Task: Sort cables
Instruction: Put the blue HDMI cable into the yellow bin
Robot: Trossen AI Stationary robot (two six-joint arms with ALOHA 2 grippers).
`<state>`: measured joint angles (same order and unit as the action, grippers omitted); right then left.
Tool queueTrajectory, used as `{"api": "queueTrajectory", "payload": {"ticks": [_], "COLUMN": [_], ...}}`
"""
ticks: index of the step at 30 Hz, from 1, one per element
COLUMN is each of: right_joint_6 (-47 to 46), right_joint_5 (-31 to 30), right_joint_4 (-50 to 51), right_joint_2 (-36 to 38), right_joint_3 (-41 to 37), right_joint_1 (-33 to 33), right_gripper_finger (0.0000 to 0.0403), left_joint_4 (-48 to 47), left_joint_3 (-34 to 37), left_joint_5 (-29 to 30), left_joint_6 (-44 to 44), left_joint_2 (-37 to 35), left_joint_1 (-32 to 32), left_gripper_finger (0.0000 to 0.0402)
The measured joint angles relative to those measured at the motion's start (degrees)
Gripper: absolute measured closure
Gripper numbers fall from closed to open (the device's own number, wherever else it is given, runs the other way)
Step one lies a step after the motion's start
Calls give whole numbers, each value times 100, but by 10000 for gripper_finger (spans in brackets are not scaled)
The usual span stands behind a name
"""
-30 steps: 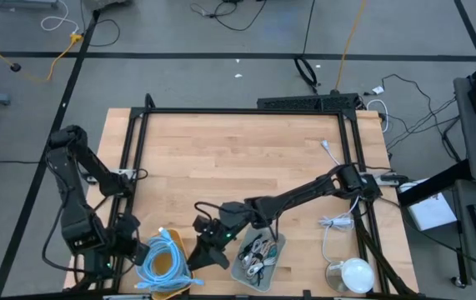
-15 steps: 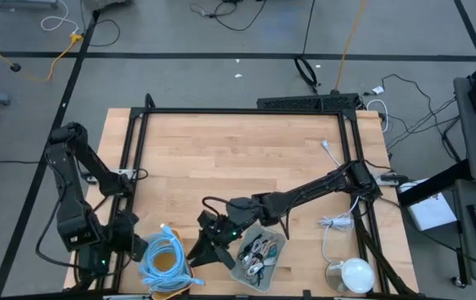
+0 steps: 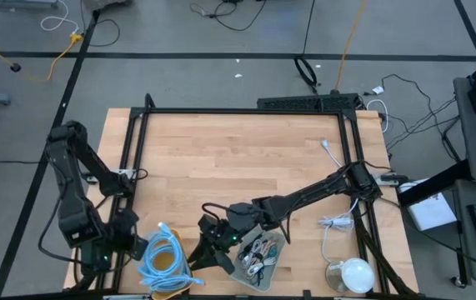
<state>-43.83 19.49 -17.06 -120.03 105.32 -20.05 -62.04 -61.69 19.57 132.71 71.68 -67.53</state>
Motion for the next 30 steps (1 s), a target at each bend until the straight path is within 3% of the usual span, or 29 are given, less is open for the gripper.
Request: {"api": "queueTrajectory", "payload": {"ticks": [7, 13, 21, 30], "right_joint_6": [-44, -50, -190, -218], "right_joint_5": [2, -26, -39, -147], "right_joint_4": [-76, -174, -359, -514], "right_joint_2": [-2, -2, -2, -7], "right_joint_3": [0, 0, 0, 0], "right_joint_1": [0, 48, 58, 57], "right_gripper_finger": [275, 275, 275, 275], "left_joint_4": [1006, 1987, 1256, 1220], "left_joint_3": [247, 641, 717, 719], "left_joint_5": [-636, -638, -689, -1089], "left_joint_6": [-87, -194, -7, -66], "left_joint_2": [235, 494, 558, 558], "left_joint_1": [-11, -15, -15, 39], "left_gripper_finger": [390, 390, 390, 390]}}
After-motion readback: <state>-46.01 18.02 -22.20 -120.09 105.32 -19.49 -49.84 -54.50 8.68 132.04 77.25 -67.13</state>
